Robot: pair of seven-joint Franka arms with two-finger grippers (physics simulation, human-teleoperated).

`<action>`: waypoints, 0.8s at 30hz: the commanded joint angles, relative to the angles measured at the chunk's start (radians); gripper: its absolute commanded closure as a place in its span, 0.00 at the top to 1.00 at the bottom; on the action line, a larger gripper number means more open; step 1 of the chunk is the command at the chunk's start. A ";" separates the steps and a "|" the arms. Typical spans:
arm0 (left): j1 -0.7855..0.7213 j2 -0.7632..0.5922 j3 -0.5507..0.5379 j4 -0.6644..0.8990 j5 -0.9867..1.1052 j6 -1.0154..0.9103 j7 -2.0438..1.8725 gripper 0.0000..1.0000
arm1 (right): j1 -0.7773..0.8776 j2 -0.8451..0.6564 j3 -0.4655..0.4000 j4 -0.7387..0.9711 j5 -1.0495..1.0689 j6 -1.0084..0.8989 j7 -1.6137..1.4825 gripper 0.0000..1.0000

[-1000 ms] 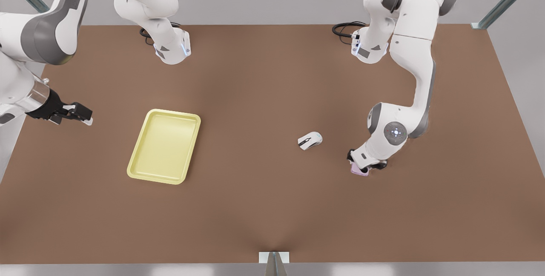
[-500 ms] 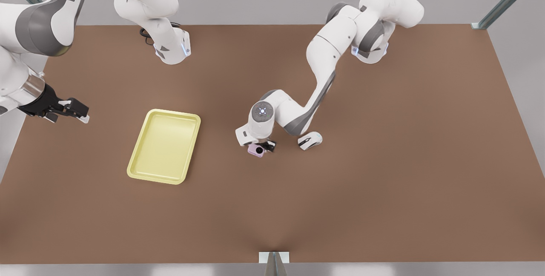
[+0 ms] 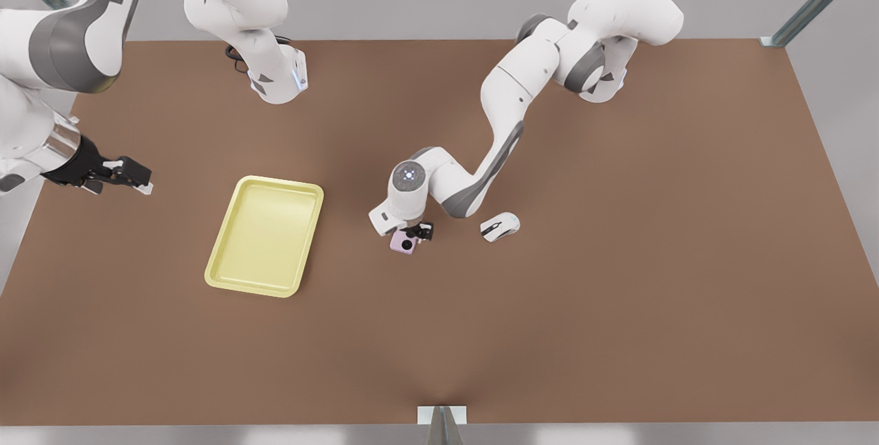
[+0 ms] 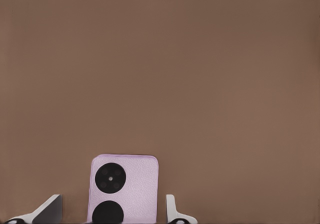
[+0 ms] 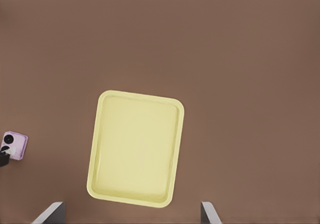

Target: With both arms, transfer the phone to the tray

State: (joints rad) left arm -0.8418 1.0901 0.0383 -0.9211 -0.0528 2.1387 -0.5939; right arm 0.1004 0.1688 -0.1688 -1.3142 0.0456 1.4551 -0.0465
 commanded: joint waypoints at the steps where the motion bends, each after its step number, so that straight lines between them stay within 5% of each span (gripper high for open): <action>1: 0.066 -0.055 -0.003 0.001 -0.025 -0.232 -0.084 1.00 | -0.002 0.000 0.015 -0.016 0.004 -0.012 0.002 1.00; 5: 0.432 -0.389 0.052 -0.062 -0.056 -0.683 0.451 1.00 | -0.004 0.006 0.118 -0.028 0.002 -0.016 0.069 1.00; 7: 0.480 -0.524 0.152 -0.116 -0.050 -0.750 0.560 1.00 | 0.008 0.018 0.233 -0.043 0.003 -0.004 0.278 1.00; 9: 0.607 -0.746 0.008 -0.292 0.114 -0.740 0.577 1.00 | 0.117 0.075 0.235 -0.039 0.020 0.050 0.448 1.00; 11: 0.728 -0.957 -0.064 -0.509 0.157 -0.635 0.577 1.00 | 0.151 0.124 0.331 -0.043 0.014 0.155 0.681 1.00; 24: 0.724 -0.958 -0.044 -0.476 0.172 -0.686 0.586 1.00 | 0.410 0.497 0.345 -0.183 -0.124 0.755 1.490 1.00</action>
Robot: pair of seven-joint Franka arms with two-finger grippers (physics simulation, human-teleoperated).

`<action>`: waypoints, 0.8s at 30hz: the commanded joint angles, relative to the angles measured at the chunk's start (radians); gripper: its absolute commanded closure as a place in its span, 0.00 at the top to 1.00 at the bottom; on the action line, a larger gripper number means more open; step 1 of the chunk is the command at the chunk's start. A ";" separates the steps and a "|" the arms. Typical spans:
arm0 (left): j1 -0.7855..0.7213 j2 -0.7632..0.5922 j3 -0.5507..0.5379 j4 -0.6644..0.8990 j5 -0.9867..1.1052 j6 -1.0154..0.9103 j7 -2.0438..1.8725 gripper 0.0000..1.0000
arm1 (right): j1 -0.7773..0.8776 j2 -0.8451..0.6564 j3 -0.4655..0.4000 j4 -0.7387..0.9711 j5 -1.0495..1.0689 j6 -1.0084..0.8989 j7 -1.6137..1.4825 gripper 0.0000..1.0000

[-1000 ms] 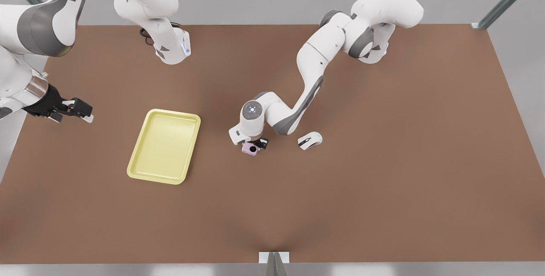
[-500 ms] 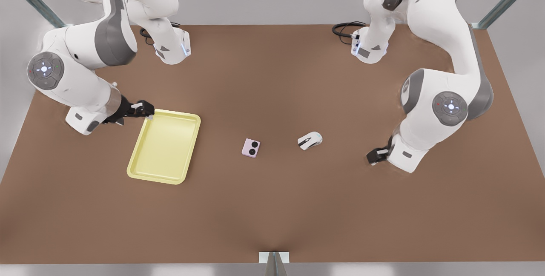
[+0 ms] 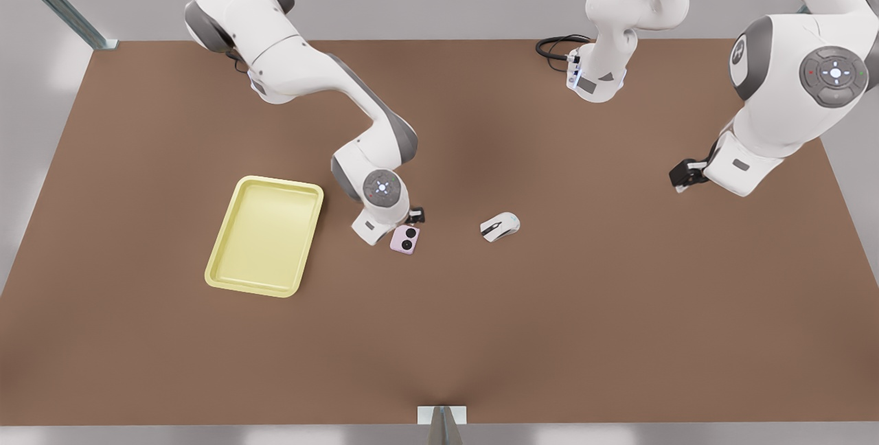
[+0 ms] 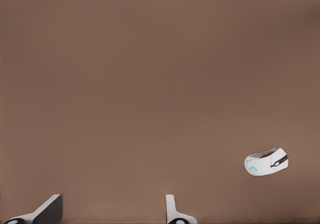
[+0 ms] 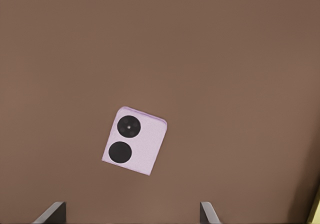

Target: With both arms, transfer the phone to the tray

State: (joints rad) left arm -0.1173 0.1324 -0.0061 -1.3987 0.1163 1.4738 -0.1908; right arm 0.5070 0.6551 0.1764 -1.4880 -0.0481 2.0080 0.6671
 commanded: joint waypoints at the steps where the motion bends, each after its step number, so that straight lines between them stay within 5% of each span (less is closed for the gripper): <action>1: -0.001 0.000 0.000 0.001 0.005 -0.020 0.183 1.00 | 0.005 0.032 0.000 -0.012 -0.032 0.227 0.801 1.00; 24: 0.005 0.026 0.000 0.000 0.003 -0.021 0.183 1.00 | 0.018 0.075 -0.002 -0.127 -0.096 0.314 0.483 1.00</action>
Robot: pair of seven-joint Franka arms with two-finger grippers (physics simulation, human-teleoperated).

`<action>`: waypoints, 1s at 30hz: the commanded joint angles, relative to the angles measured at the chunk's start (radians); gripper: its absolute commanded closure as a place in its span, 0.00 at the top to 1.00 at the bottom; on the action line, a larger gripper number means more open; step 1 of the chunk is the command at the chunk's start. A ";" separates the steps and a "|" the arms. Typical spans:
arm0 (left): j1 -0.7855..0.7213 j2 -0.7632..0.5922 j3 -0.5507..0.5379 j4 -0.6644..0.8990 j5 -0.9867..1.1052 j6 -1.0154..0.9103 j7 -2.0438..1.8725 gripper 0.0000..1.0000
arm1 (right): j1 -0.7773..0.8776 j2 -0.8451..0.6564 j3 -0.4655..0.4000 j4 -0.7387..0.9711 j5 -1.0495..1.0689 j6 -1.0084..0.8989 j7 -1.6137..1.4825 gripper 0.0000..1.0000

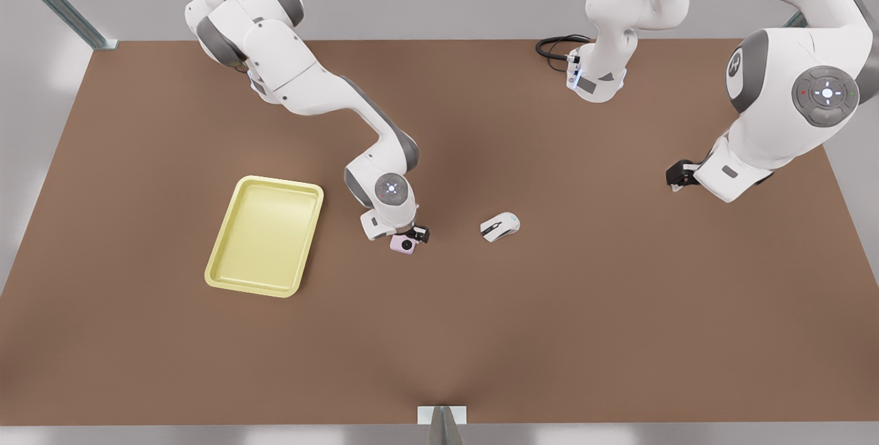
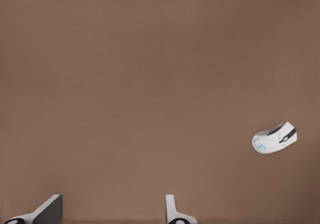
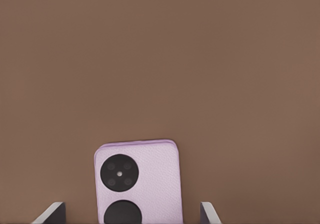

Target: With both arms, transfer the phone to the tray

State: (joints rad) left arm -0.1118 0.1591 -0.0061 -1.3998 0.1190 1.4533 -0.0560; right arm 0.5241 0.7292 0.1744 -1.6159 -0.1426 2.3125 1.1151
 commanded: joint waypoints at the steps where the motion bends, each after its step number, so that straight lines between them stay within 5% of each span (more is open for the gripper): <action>1: 0.000 0.000 0.000 0.001 0.001 -0.001 0.048 1.00 | -0.006 0.001 0.000 -0.002 0.000 0.008 0.005 1.00; 21: 0.003 0.010 0.000 0.001 0.002 0.006 0.047 1.00 | -0.010 0.068 0.000 0.010 -0.009 0.079 0.000 1.00; 24: 0.003 0.010 0.001 0.001 0.002 0.006 0.047 1.00 | -0.010 0.073 0.000 0.011 -0.011 0.077 -0.021 0.83; 30: 0.004 0.013 0.001 0.001 0.001 0.007 0.048 1.00 | -0.010 0.073 0.000 0.011 -0.006 0.077 -0.026 0.81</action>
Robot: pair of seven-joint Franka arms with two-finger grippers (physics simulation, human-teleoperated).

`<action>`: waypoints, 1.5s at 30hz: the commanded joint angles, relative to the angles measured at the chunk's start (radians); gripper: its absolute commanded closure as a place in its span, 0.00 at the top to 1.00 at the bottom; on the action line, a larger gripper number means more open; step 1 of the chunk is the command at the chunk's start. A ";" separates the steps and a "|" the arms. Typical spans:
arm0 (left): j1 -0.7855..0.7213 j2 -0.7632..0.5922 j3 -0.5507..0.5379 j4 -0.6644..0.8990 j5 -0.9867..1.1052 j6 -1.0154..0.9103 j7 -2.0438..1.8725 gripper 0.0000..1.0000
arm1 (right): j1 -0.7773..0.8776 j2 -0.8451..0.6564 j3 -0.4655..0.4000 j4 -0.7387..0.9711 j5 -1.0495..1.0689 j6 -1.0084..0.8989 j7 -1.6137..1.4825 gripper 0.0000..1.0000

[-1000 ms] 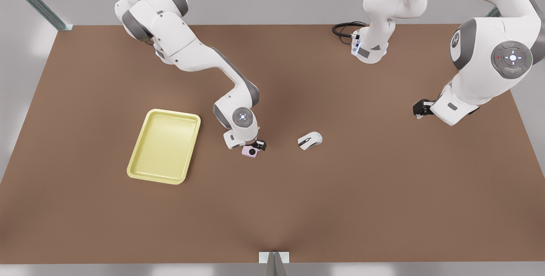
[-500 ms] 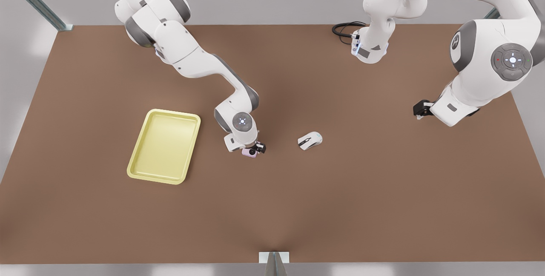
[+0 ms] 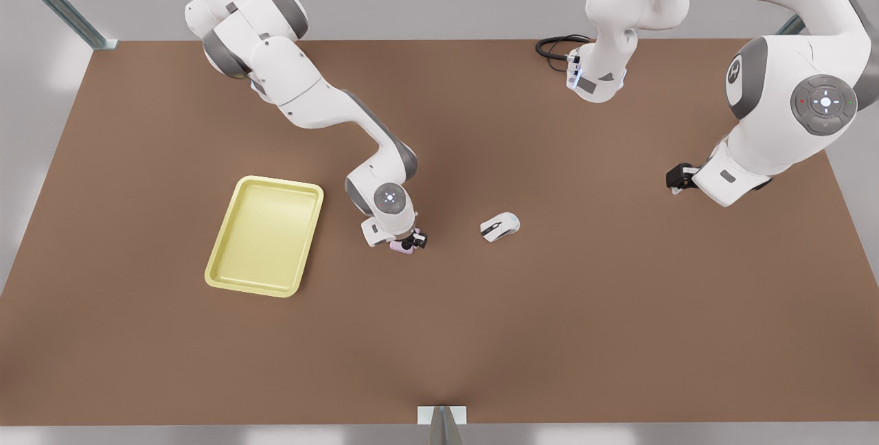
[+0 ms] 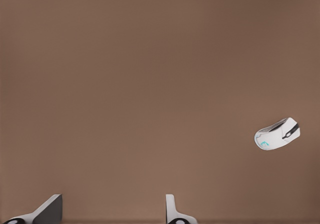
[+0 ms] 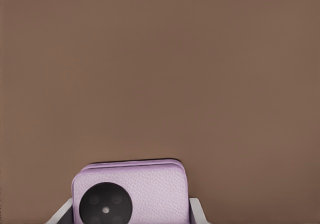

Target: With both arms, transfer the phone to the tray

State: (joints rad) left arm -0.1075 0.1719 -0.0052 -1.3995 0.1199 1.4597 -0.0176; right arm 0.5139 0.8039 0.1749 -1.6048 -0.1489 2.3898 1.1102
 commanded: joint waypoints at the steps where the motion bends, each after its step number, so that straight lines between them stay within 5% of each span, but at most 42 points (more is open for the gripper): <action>1: 0.000 -0.002 0.001 0.000 0.000 0.001 0.010 1.00 | -0.002 -0.002 0.000 0.002 0.000 0.000 -0.021 0.81; 13: 0.000 -0.003 0.001 0.002 0.000 -0.001 0.011 1.00 | -0.080 -0.109 0.002 -0.041 0.034 -0.101 -0.177 0.81; 23: 0.000 -0.003 0.001 0.002 -0.002 -0.001 0.010 1.00 | -0.426 -0.396 -0.011 -0.423 0.045 -0.115 -0.828 0.81; 28: 0.000 -0.002 0.001 0.002 -0.002 -0.001 0.010 1.00 | -0.540 -0.411 -0.072 -0.543 0.048 -0.049 -1.106 0.81; 30: -0.001 -0.002 0.001 0.000 -0.003 -0.002 0.010 1.00 | -0.537 -0.402 -0.092 -0.541 0.089 -0.049 -1.130 1.00; 33: -0.001 -0.002 0.001 0.000 -0.003 -0.002 0.008 1.00 | -0.523 -0.404 -0.092 -0.532 0.091 -0.060 -1.129 1.00; 38: -0.001 -0.003 0.001 0.000 -0.003 -0.004 0.007 1.00 | -0.474 -0.594 -0.127 -0.184 0.091 -0.497 -1.135 1.00; 40: -0.001 -0.003 0.001 0.002 -0.002 -0.005 0.007 1.00 | -0.477 -0.620 -0.207 0.121 0.072 -0.747 -1.245 1.00; 41: -0.001 -0.003 0.001 0.002 -0.002 -0.005 0.007 1.00 | -0.476 -0.637 -0.275 0.144 0.097 -0.824 -1.250 1.00; 45: -0.001 -0.002 0.001 0.002 0.000 0.001 -0.002 1.00 | -0.476 -0.647 -0.258 0.230 0.098 -0.887 -1.222 1.00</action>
State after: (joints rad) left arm -0.1088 0.1716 -0.0048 -1.3979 0.1184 1.4578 -0.0107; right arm 0.0175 0.1551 -0.0826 -1.3877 -0.0547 1.7225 0.2093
